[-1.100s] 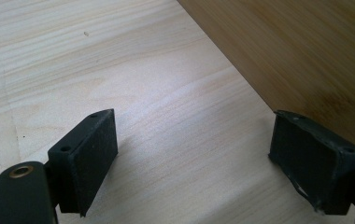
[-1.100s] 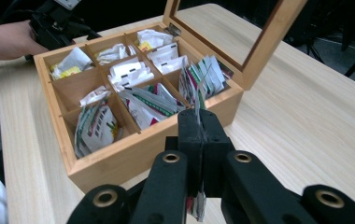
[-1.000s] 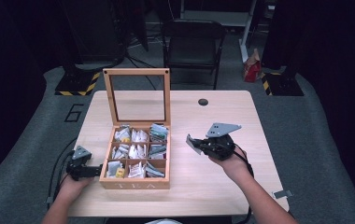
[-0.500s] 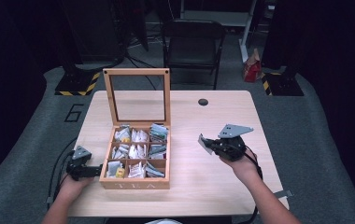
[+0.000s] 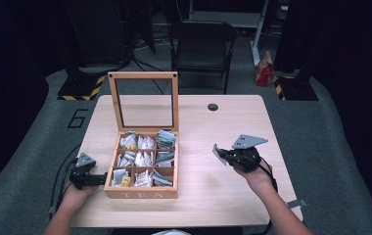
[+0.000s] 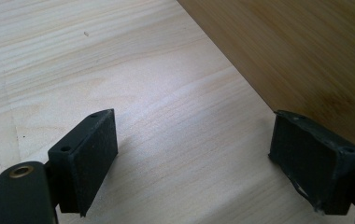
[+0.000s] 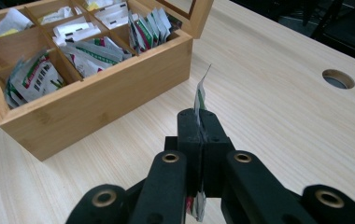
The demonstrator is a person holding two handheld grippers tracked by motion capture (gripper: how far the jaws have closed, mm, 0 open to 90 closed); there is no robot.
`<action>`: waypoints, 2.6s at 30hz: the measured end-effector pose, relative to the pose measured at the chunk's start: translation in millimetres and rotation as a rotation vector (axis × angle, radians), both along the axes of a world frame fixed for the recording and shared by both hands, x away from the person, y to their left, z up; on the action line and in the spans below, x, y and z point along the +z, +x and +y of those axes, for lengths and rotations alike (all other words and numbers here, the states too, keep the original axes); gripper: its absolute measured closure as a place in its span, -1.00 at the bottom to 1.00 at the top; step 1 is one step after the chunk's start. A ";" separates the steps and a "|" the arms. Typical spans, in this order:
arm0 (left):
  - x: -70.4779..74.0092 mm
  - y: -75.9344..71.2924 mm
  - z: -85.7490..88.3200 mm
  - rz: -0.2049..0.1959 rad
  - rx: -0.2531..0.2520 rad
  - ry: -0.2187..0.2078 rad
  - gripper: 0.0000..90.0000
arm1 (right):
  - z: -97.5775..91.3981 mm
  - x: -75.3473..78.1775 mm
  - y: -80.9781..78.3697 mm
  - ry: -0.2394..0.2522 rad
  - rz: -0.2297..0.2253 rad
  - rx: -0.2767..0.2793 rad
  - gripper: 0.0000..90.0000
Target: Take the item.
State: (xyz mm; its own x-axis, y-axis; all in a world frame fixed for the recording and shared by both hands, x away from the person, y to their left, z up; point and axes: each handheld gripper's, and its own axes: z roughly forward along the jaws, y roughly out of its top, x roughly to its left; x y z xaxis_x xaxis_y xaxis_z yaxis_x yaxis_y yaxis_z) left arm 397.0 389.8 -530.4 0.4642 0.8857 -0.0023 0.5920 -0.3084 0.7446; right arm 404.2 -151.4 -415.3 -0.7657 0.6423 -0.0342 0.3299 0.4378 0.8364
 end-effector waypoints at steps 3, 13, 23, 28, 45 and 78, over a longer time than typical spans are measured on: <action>0.3 -0.1 0.1 0.004 -0.002 0.001 -0.67 | -2.2 -5.3 0.5 -0.007 0.005 -0.005 0.98; 0.7 0.2 0.6 0.005 -0.006 0.005 -0.67 | -9.1 -21.2 -0.1 -0.010 0.023 -0.032 0.98; 0.9 -0.2 0.5 0.012 -0.005 0.003 -0.67 | -15.8 -34.6 0.4 -0.016 0.042 -0.059 0.98; 0.9 -0.1 0.6 0.011 -0.006 0.004 -0.67 | -20.2 -42.5 1.1 -0.027 0.045 -0.076 0.98; 0.6 0.3 0.6 0.006 -0.006 0.002 -0.67 | -25.2 -63.1 0.6 -0.073 0.062 -0.109 0.98; 0.8 0.3 0.8 0.006 -0.007 0.005 -0.67 | -7.9 -83.6 -2.6 -0.107 0.132 -0.025 0.87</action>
